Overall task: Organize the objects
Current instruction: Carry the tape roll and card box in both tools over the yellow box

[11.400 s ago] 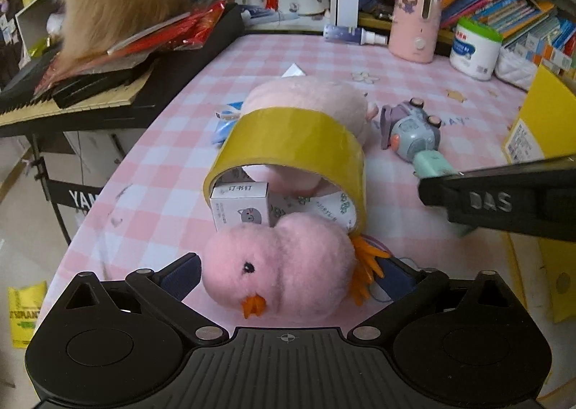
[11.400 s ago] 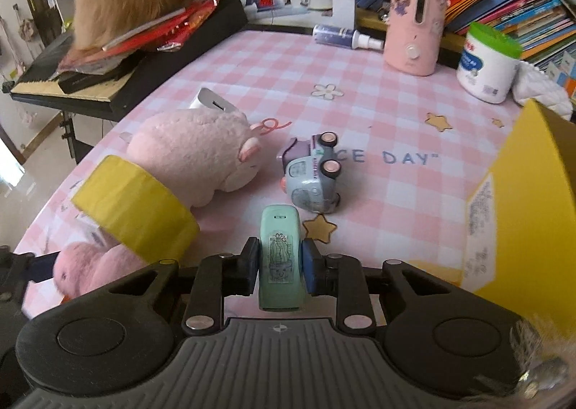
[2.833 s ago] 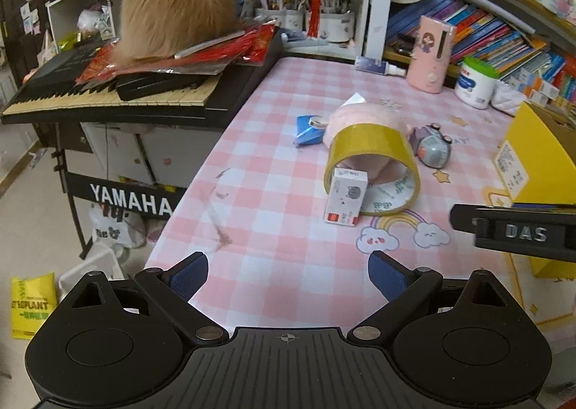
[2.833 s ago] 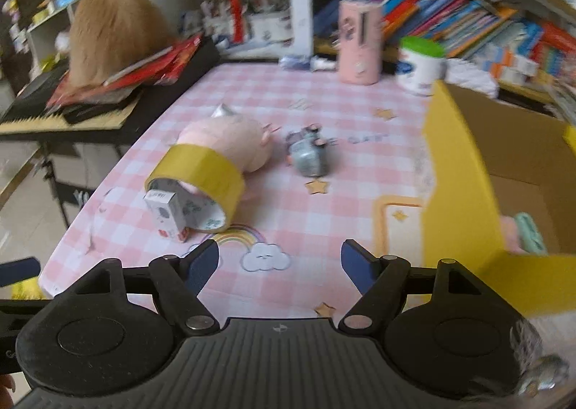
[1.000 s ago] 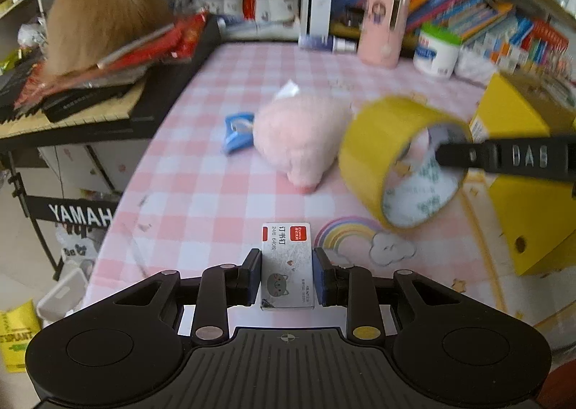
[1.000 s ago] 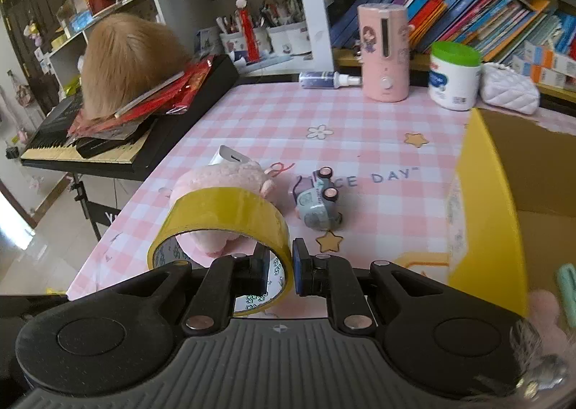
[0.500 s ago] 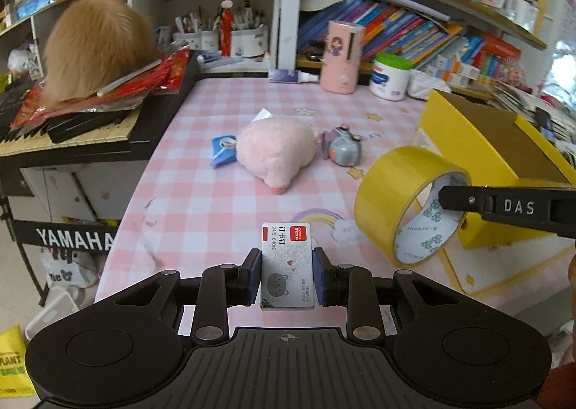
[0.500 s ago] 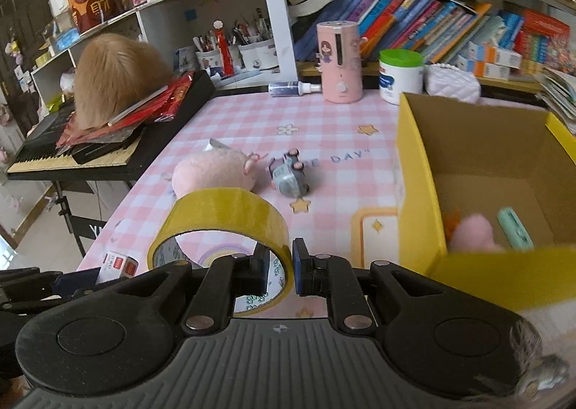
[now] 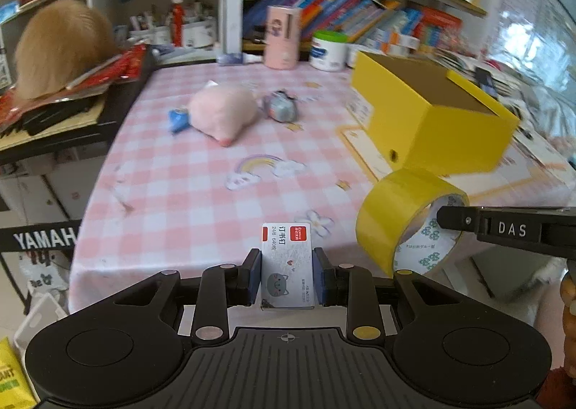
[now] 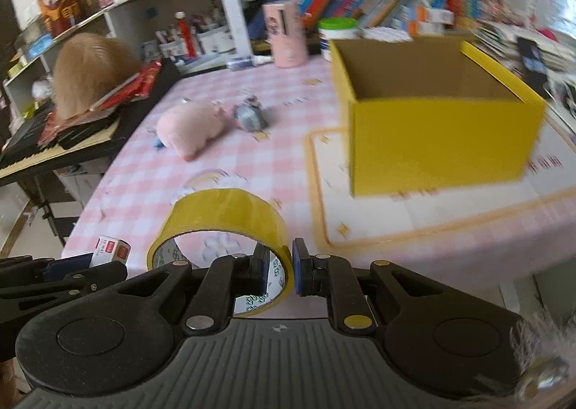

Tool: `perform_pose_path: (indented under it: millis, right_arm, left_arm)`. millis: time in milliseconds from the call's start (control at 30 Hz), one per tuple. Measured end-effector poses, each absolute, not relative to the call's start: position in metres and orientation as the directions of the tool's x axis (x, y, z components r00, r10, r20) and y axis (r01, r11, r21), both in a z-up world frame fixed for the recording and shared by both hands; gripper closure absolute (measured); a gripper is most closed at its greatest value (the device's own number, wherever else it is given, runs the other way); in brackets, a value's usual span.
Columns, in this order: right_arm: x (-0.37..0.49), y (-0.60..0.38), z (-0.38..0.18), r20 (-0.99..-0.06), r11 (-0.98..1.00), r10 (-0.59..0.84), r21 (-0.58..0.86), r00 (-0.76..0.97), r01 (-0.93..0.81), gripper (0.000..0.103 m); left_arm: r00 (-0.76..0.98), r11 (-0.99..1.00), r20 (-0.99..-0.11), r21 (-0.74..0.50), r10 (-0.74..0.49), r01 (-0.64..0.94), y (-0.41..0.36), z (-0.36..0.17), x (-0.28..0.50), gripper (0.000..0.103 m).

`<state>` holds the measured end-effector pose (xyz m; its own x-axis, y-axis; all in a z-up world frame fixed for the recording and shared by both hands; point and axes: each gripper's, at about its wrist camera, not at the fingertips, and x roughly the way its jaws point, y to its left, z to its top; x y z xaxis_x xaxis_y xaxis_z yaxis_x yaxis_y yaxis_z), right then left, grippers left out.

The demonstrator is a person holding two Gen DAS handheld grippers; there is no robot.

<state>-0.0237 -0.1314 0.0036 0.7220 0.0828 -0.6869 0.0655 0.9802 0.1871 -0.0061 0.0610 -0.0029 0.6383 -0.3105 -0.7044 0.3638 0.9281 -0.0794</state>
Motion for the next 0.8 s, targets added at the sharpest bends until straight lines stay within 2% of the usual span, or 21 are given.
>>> perform_pose_path:
  millis: [433, 800]
  right_arm:
    - [-0.089, -0.169, -0.002, -0.706, 0.943, -0.064, 0.189, 0.705, 0.275, 0.090]
    - [-0.113, -0.214, 0.001, -0.709, 0.897, -0.161, 0.184, 0.687, 0.401, 0.090]
  left_arm:
    - [0.570, 0.830, -0.695, -0.070, -0.438, 0.553, 0.011, -0.001, -0.022, 0.075]
    - [0.524, 0.758, -0.683, -0.065, -0.508, 0.649, -0.041, 0.003, -0.022, 0.075]
